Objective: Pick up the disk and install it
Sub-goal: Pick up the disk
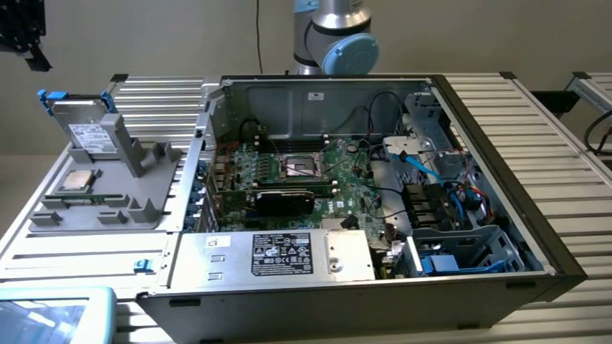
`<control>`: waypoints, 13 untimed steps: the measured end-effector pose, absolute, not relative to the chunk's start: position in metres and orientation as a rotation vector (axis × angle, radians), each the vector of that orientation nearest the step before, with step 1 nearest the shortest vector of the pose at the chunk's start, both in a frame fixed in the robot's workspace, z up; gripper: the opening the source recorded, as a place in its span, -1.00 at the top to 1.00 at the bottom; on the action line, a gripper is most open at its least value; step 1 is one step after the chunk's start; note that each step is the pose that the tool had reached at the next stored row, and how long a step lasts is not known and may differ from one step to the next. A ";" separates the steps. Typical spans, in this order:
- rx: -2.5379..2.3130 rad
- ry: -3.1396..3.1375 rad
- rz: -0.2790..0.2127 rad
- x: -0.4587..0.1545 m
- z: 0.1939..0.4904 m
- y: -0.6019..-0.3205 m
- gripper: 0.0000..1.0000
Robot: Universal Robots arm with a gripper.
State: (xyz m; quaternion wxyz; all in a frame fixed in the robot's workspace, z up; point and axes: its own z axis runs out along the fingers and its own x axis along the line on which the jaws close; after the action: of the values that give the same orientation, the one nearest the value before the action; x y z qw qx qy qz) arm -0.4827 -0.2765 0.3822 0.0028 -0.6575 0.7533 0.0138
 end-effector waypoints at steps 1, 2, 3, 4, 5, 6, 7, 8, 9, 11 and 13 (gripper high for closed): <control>-2.082 2.345 0.043 -0.483 0.382 -0.277 0.79; -2.100 2.329 0.043 -0.483 0.382 -0.277 0.79; -2.111 2.318 0.043 -0.483 0.382 -0.276 0.79; -2.112 2.318 0.043 -0.483 0.382 -0.276 0.79; -2.112 2.318 0.043 -0.483 0.382 -0.276 0.79; -2.112 2.318 0.043 -0.483 0.382 -0.276 0.79; -2.112 2.318 0.043 -0.483 0.382 -0.276 0.79; -2.112 2.318 0.043 -0.483 0.382 -0.276 0.79; -2.112 2.318 0.043 -0.483 0.382 -0.276 0.79; -2.112 2.318 0.043 -0.483 0.382 -0.276 0.79; -2.112 2.318 0.043 -0.483 0.382 -0.276 0.76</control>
State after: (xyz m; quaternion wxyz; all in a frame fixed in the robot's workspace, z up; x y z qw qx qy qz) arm -0.4827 -0.2765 0.3821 0.0028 -0.6735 0.7390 0.0136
